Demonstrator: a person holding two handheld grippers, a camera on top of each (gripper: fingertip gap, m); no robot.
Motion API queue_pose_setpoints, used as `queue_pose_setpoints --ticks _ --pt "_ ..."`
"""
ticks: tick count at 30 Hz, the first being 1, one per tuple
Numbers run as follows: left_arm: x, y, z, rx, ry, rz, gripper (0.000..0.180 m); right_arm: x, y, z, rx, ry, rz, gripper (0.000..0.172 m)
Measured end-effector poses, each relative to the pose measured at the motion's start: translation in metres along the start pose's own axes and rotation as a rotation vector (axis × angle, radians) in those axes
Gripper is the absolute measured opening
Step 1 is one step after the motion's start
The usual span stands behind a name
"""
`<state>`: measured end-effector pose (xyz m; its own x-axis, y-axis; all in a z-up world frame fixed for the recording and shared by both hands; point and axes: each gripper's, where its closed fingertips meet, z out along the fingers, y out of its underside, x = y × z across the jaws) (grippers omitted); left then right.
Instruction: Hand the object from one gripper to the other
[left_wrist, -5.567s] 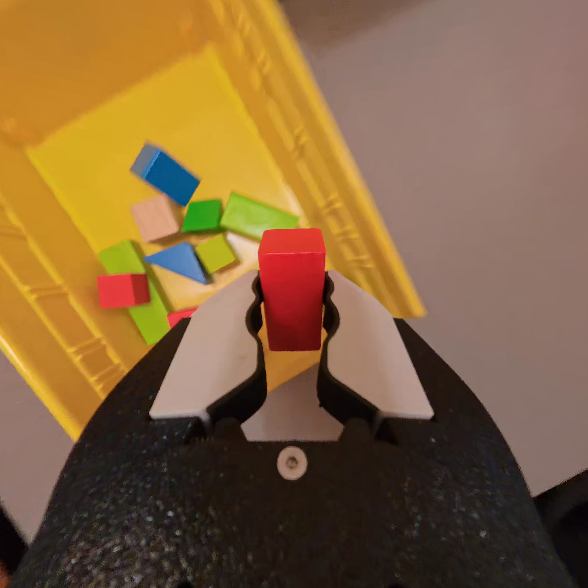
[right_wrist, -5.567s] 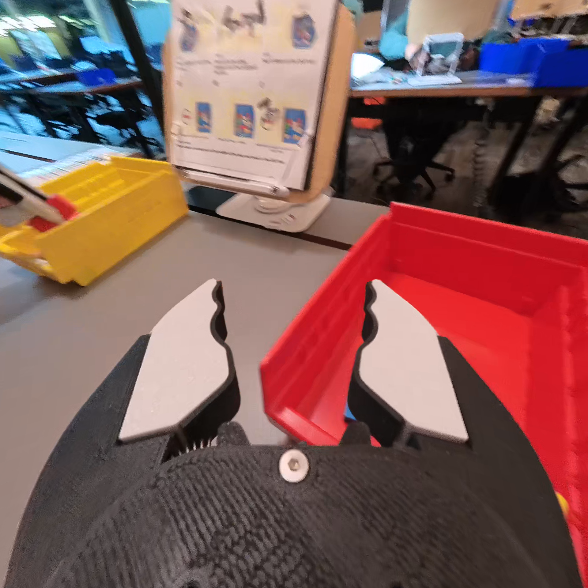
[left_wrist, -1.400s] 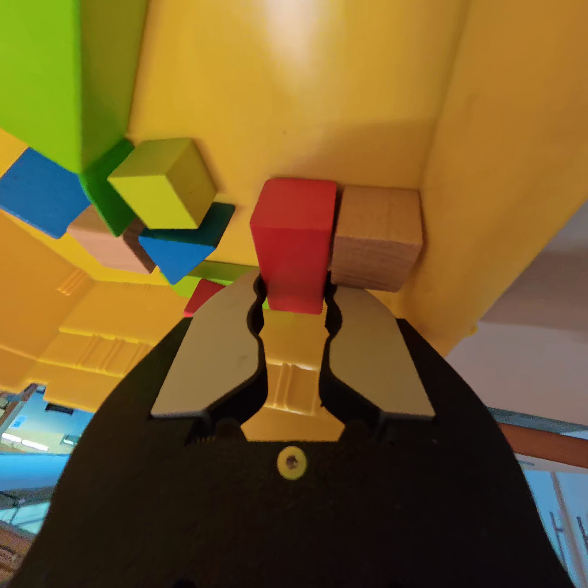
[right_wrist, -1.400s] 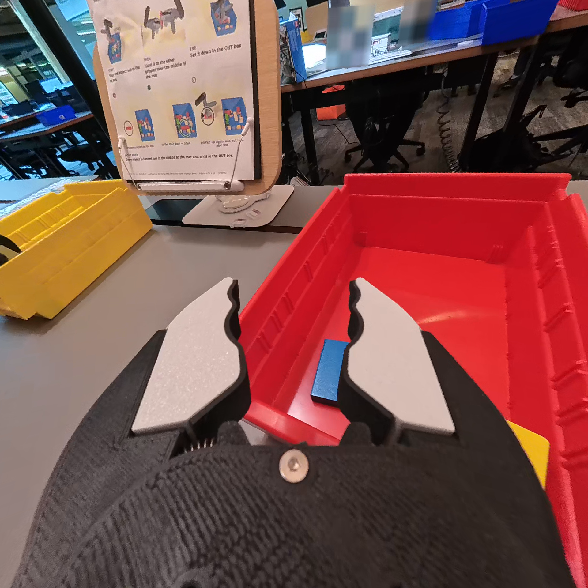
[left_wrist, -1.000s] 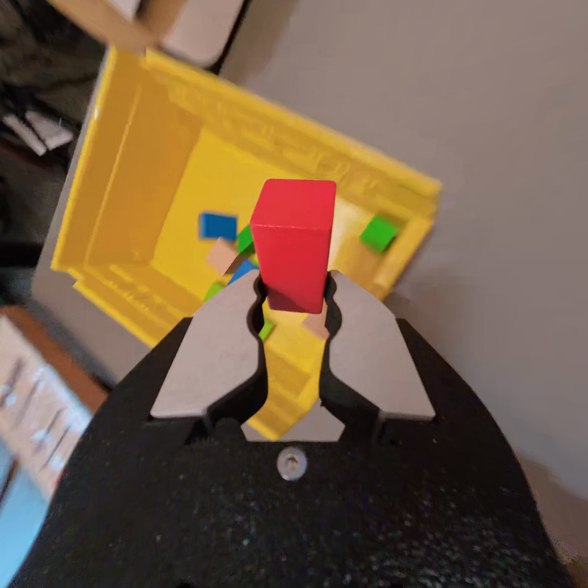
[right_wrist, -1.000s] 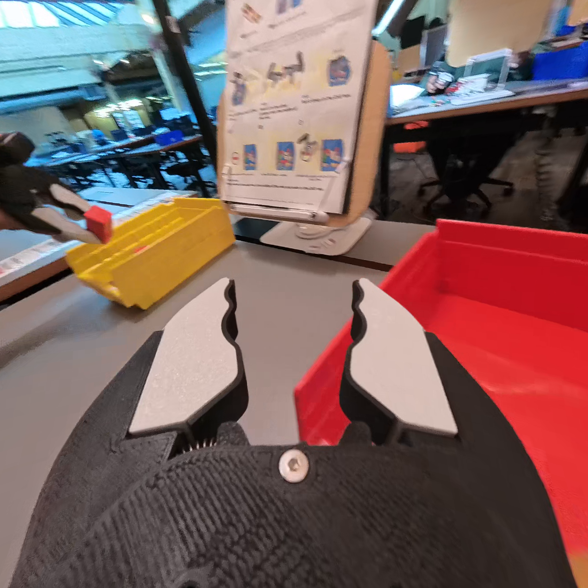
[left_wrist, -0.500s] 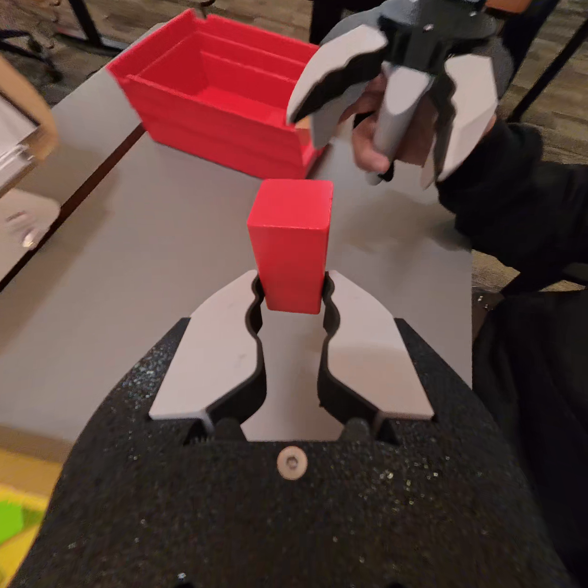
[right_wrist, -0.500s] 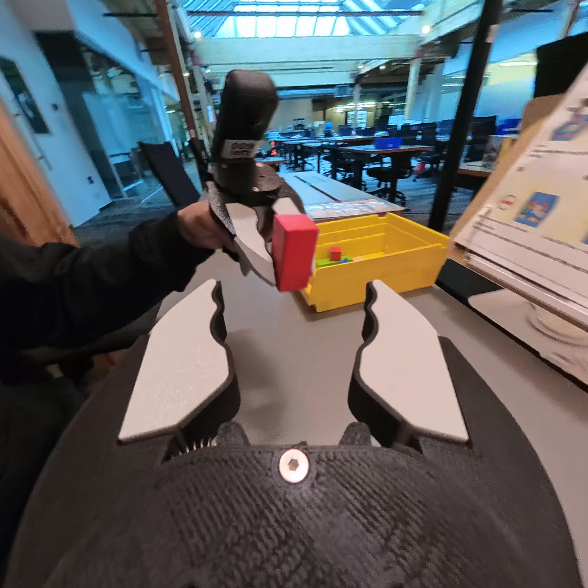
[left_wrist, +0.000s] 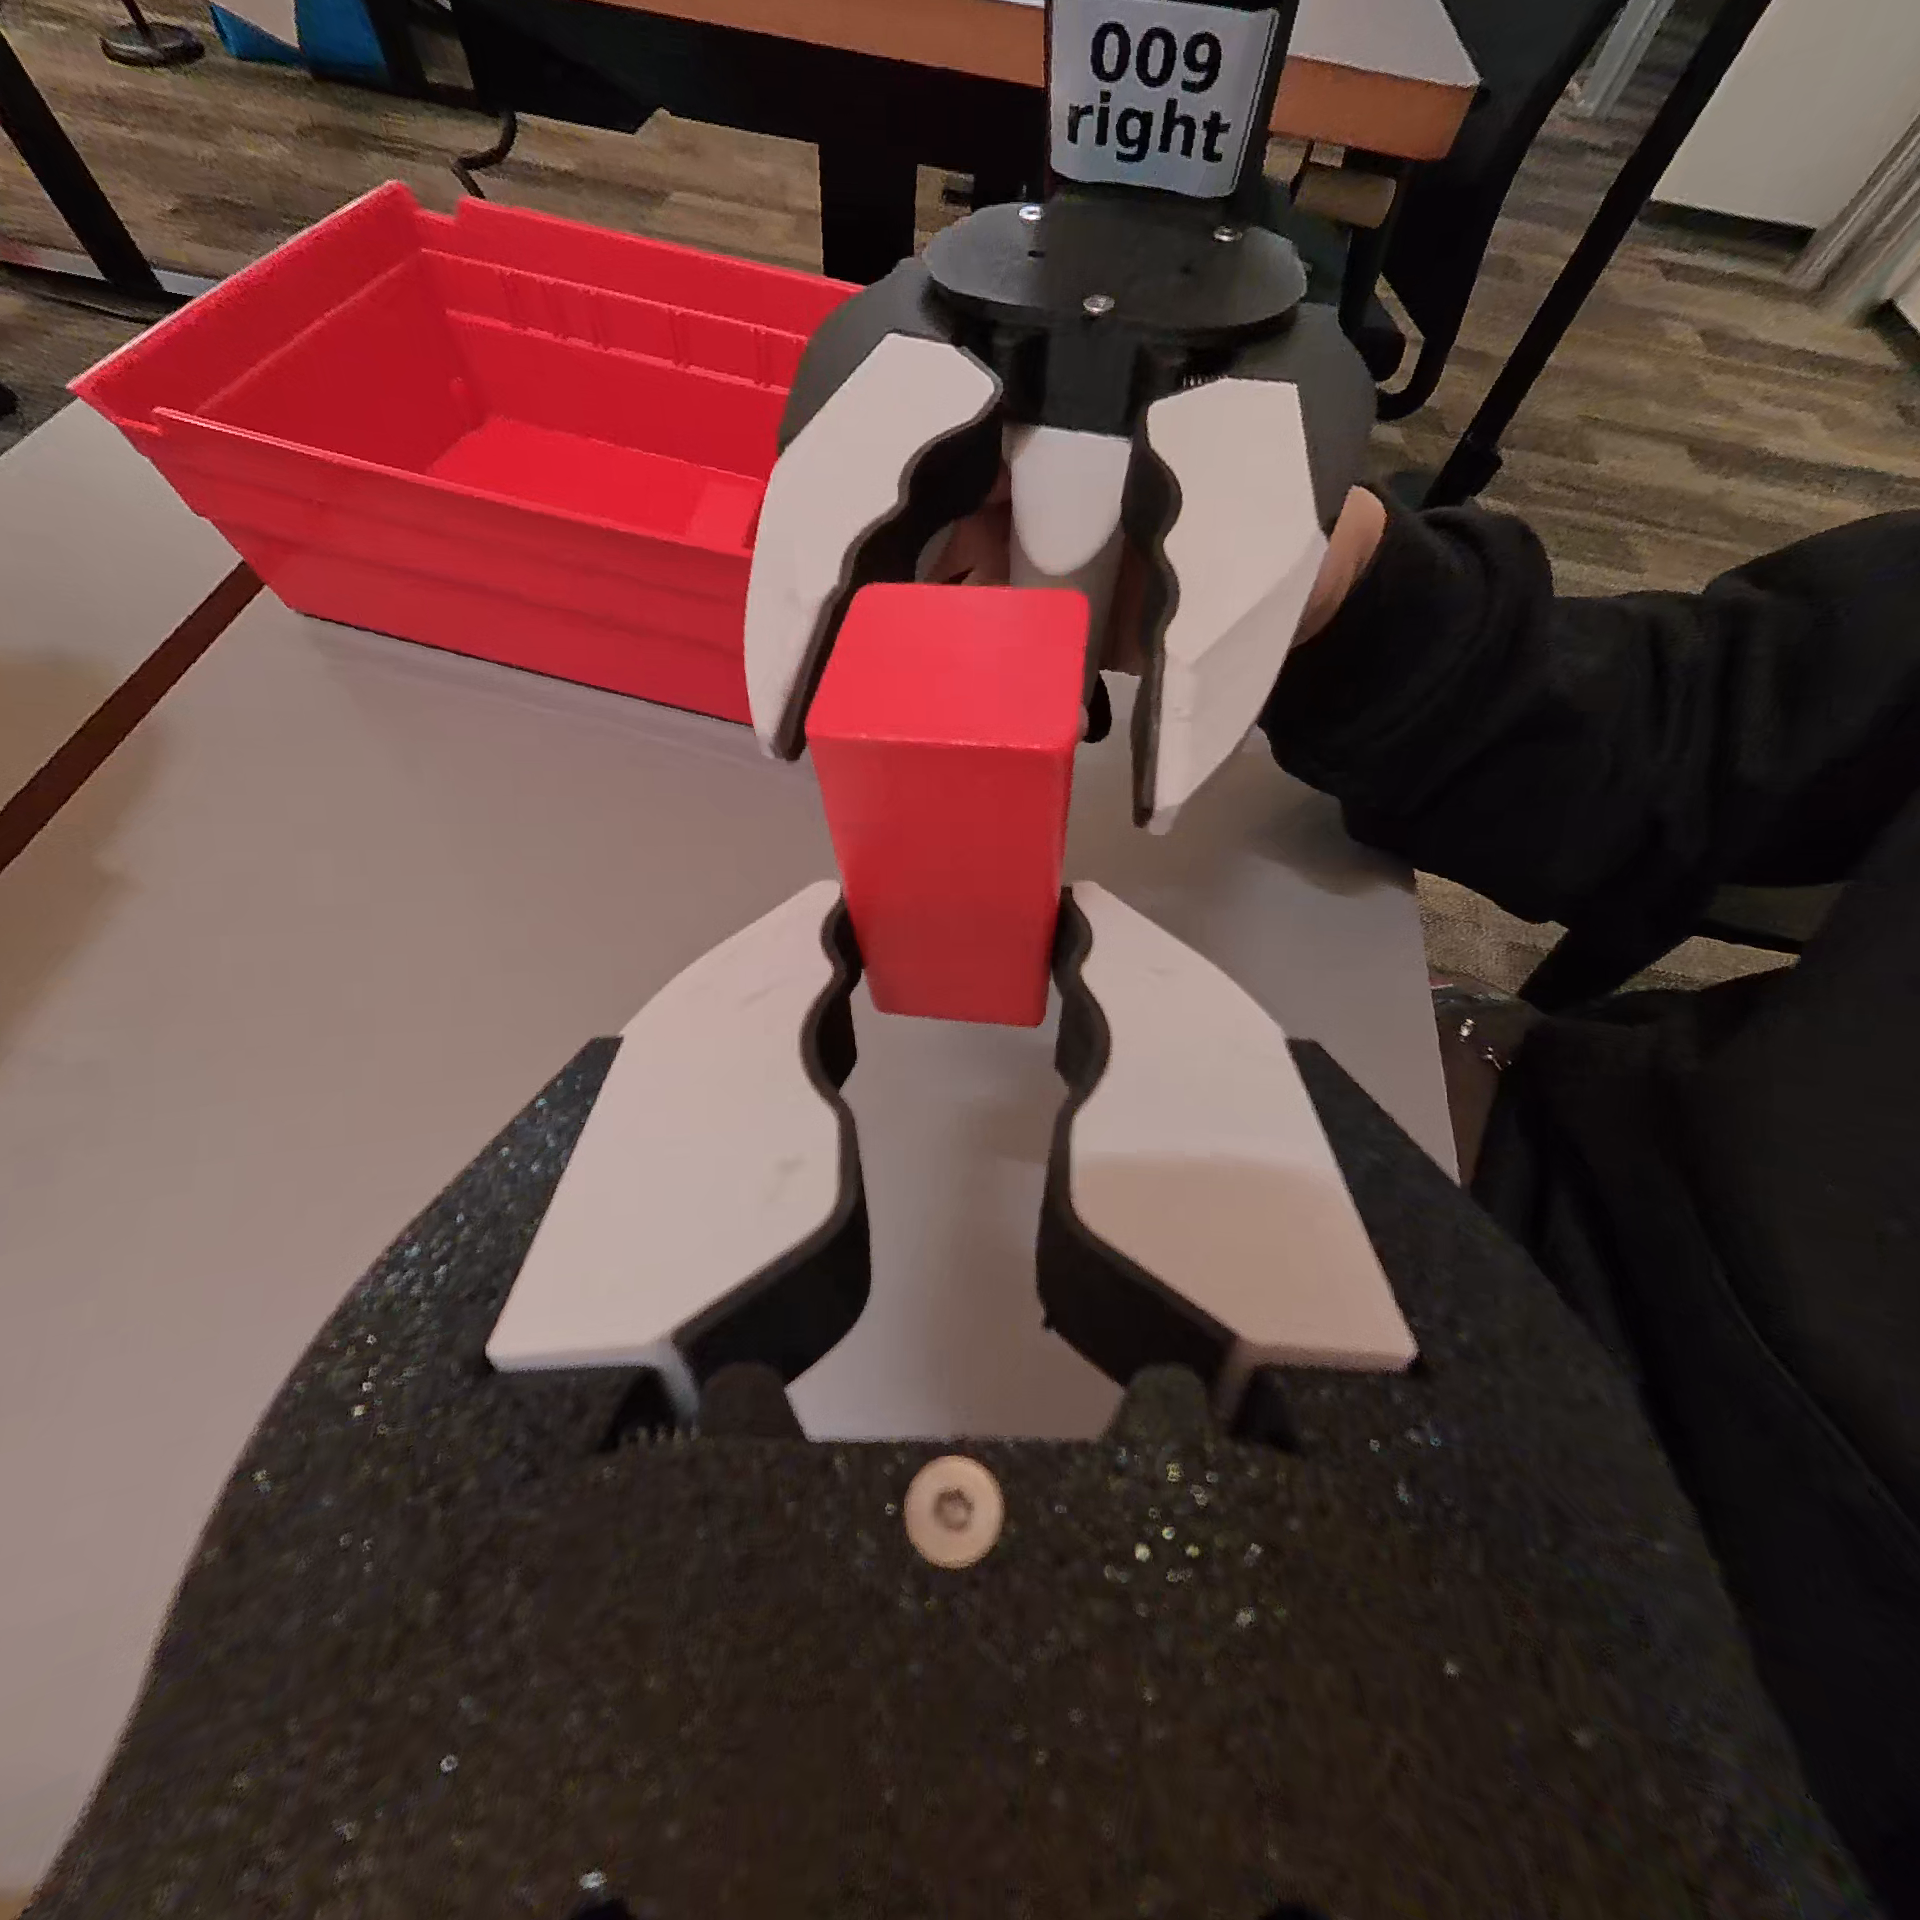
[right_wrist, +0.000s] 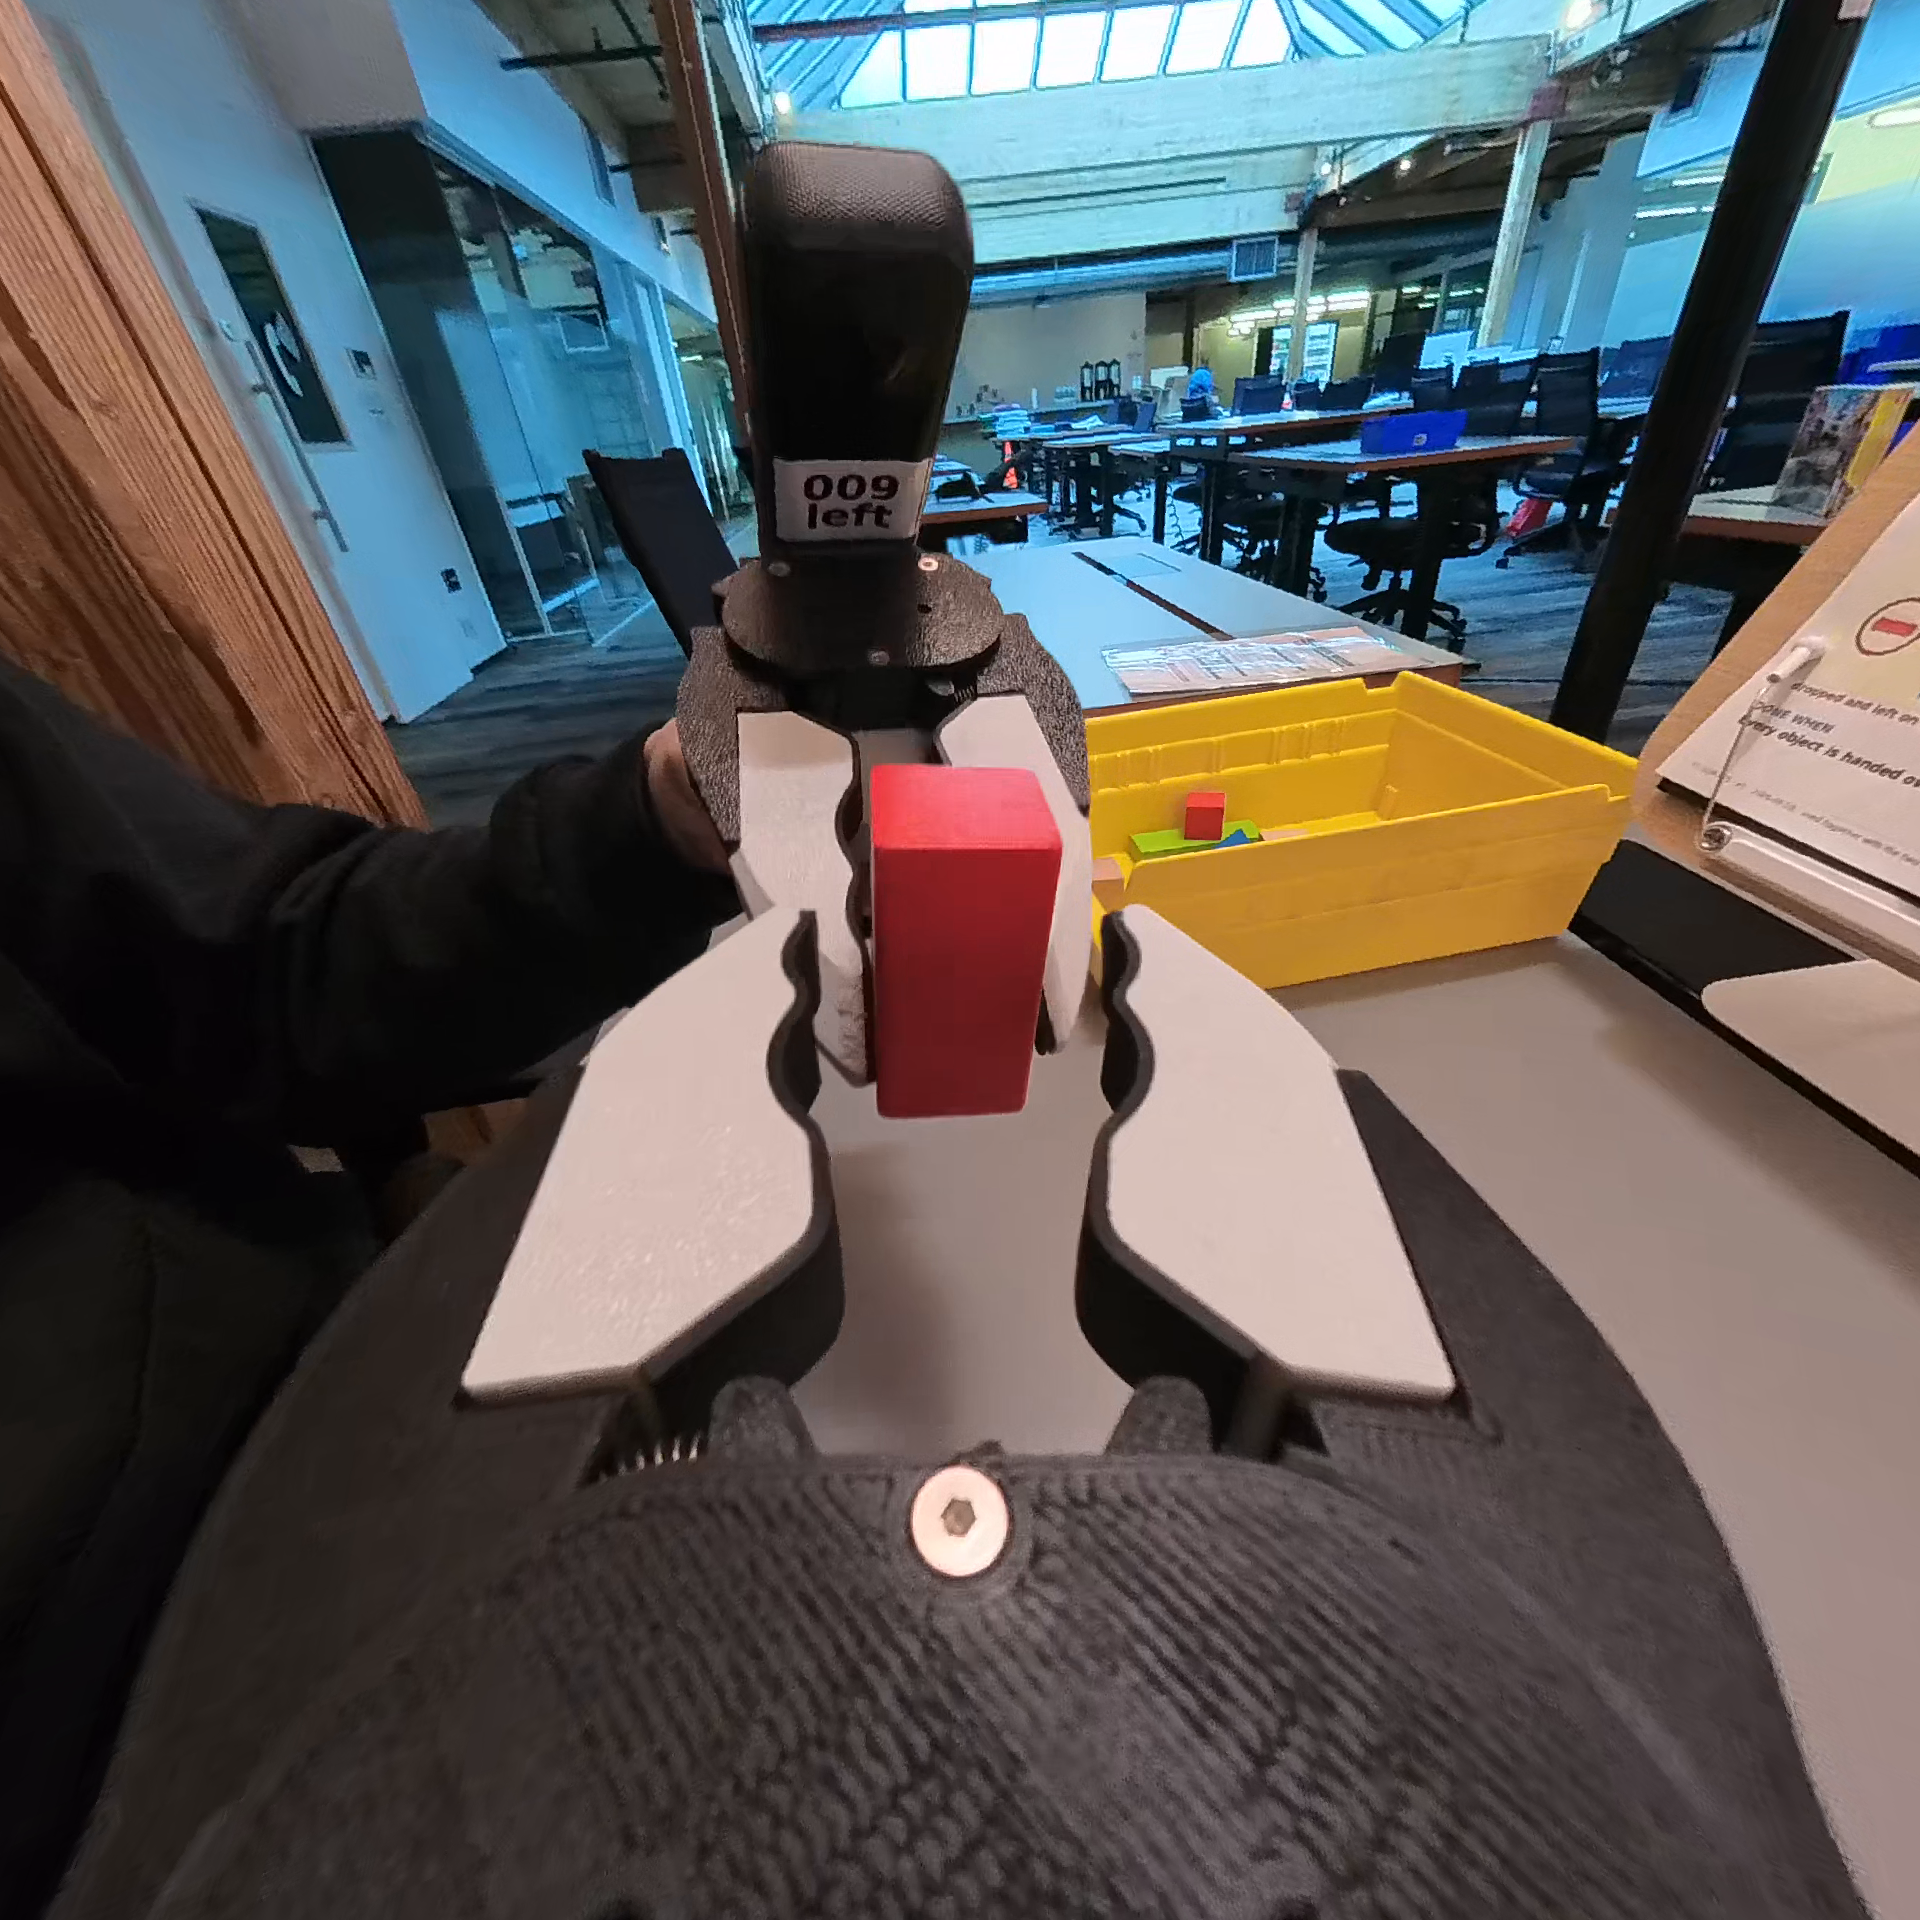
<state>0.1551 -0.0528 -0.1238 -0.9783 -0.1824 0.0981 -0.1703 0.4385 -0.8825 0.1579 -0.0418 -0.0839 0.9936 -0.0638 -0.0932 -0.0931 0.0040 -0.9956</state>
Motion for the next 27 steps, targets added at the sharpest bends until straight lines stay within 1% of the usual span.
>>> queue_pose_setpoints --ticks 4,5,7,10,11,12,13,15,17,20,22,23,24,27 --pt "0.004 -0.001 0.005 0.000 0.016 0.006 0.035 -0.003 0.005 0.006 -0.026 -0.010 -0.009 0.045" --pt "0.005 -0.001 0.006 -0.002 0.016 0.010 0.035 -0.004 0.006 0.007 -0.032 -0.012 -0.011 0.035" --pt "0.005 -0.002 0.005 0.004 0.014 0.010 0.035 -0.005 0.005 0.008 -0.015 -0.015 -0.024 0.035" --pt "0.000 -0.005 0.004 0.047 -0.006 -0.019 0.035 -0.001 0.002 0.007 0.003 0.005 0.005 0.035" --pt "-0.004 -0.005 0.004 0.060 -0.031 -0.033 0.039 0.004 0.002 0.005 0.007 0.036 0.008 0.035" --pt "-0.009 -0.005 0.002 0.072 -0.059 -0.048 0.049 0.012 0.000 -0.001 0.010 0.082 0.011 0.035" --pt "-0.012 -0.004 0.001 0.082 -0.079 -0.062 0.055 0.022 -0.002 -0.009 0.016 0.130 0.018 0.035" --pt "-0.016 0.000 -0.002 0.099 -0.094 -0.081 0.054 0.049 -0.008 -0.039 0.046 0.285 0.049 0.035" --pt "-0.017 0.003 -0.005 0.112 -0.096 -0.100 0.053 0.088 -0.006 -0.088 0.049 0.526 0.094 0.035" --pt "-0.020 0.012 -0.007 0.112 -0.104 -0.136 0.052 0.139 0.023 -0.181 -0.022 0.937 0.168 0.035" --pt "-0.019 0.017 -0.007 0.110 -0.096 -0.153 0.051 0.157 0.050 -0.233 -0.096 1.120 0.228 0.035" --pt "-0.019 0.020 -0.007 0.110 -0.094 -0.161 0.050 0.162 0.064 -0.250 -0.138 1.171 0.270 0.035" --pt "-0.020 0.022 -0.007 0.108 -0.096 -0.169 0.049 0.164 0.074 -0.260 -0.168 1.184 0.299 0.035" --pt "-0.023 0.026 -0.006 0.112 -0.099 -0.193 0.047 0.166 0.094 -0.270 -0.228 1.201 0.371 0.035"
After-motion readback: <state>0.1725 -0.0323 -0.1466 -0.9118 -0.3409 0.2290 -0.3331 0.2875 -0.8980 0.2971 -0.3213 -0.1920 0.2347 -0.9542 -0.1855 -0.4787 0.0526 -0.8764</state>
